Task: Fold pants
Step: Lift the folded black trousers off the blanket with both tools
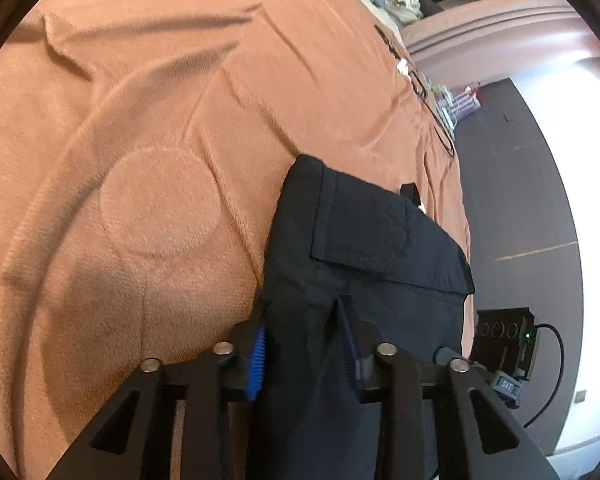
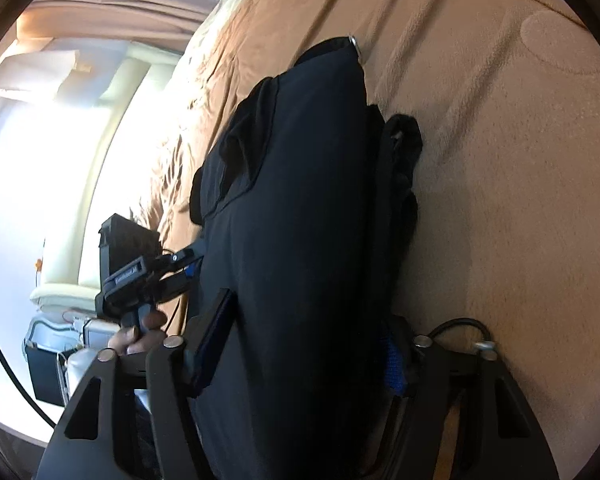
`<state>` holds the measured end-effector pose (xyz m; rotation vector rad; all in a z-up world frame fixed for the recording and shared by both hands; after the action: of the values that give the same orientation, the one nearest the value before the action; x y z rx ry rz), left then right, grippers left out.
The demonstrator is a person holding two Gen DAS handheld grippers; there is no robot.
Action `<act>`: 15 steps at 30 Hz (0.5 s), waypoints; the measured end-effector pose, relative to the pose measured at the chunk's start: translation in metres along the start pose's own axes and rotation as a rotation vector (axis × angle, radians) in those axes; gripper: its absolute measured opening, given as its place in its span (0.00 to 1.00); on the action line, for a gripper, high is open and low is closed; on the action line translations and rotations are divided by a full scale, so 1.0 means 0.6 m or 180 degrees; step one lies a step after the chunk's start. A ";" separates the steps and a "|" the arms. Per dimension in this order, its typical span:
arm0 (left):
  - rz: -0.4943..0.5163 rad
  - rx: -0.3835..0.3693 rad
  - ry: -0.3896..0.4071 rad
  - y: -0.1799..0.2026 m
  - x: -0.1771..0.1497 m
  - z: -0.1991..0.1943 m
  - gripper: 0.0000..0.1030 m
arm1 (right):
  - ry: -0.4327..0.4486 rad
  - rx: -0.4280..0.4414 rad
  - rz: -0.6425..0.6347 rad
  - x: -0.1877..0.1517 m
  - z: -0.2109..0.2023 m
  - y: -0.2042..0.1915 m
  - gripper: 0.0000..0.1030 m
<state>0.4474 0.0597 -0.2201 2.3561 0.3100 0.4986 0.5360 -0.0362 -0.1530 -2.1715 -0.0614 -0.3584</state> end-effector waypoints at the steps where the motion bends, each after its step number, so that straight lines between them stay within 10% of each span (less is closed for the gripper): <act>1: 0.0016 0.0008 0.0026 0.003 0.000 -0.003 0.26 | 0.0023 -0.0024 0.0003 0.000 -0.003 0.001 0.42; 15: 0.0304 -0.0118 0.0330 0.064 -0.011 -0.084 0.13 | 0.0390 -0.0092 -0.0485 -0.045 -0.043 -0.079 0.24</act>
<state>0.4229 0.0594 -0.1613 2.3214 0.2345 0.6679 0.4960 -0.0263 -0.1091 -2.1743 -0.1544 -0.5819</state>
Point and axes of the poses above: each gripper's, at about its wrist camera, not at the fingertips, and z roughly the way its jaws point, y to its right, x to its top, the point moved 7 cm from there along z, roughly the way its jaws point, and after that the axes turned 5 degrees about z, right-handed, at the moved point
